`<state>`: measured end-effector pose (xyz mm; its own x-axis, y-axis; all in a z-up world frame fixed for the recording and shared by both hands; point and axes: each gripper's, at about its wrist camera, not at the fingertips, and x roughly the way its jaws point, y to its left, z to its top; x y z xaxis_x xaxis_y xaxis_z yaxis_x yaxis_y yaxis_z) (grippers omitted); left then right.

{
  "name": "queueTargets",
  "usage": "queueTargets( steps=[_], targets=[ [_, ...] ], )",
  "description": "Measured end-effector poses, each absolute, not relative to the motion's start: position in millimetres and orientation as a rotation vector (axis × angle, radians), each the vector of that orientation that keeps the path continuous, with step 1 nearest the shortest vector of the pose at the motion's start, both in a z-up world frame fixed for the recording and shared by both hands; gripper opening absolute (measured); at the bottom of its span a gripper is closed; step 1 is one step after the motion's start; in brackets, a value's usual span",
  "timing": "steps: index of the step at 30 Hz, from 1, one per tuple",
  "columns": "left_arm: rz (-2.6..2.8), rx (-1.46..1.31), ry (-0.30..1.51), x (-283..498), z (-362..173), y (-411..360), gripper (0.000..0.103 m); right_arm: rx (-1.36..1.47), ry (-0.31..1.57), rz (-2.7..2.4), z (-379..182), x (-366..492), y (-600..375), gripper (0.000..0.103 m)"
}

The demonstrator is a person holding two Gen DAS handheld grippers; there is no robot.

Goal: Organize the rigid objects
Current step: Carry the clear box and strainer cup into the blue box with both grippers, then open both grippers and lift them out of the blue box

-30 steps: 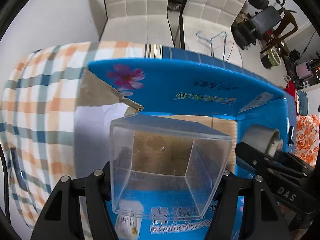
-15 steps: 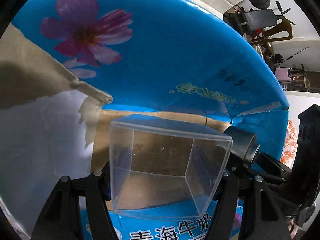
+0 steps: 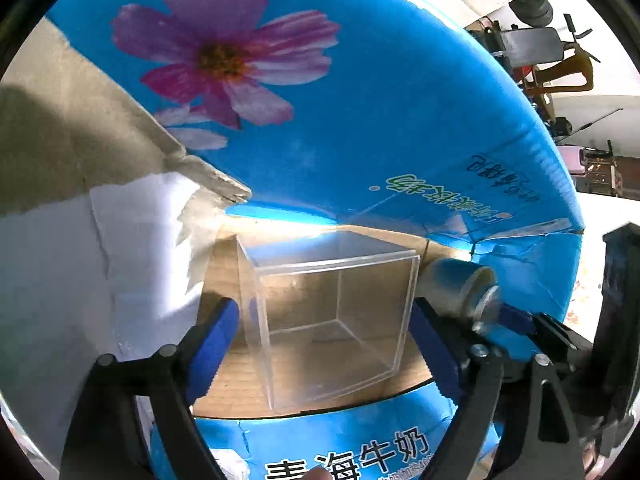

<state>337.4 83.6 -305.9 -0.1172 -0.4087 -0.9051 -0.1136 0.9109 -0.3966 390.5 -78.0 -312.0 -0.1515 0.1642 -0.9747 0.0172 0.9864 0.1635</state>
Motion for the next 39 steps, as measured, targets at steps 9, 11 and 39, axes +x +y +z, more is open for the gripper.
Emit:
queueTargets(
  steps=[9,11,39],
  targets=[
    [-0.288,-0.416,1.655,343,-299,73,0.087,0.078,1.681,0.136,-289,383,-74,0.091],
    [-0.306,-0.405,1.649,343,-294,74,0.087,0.084,1.680,0.128,-289,383,-76,0.091],
    [-0.041,0.000,1.304,254,-142,54,0.087,0.113,1.440,0.108,-164,259,-80,0.091]
  ],
)
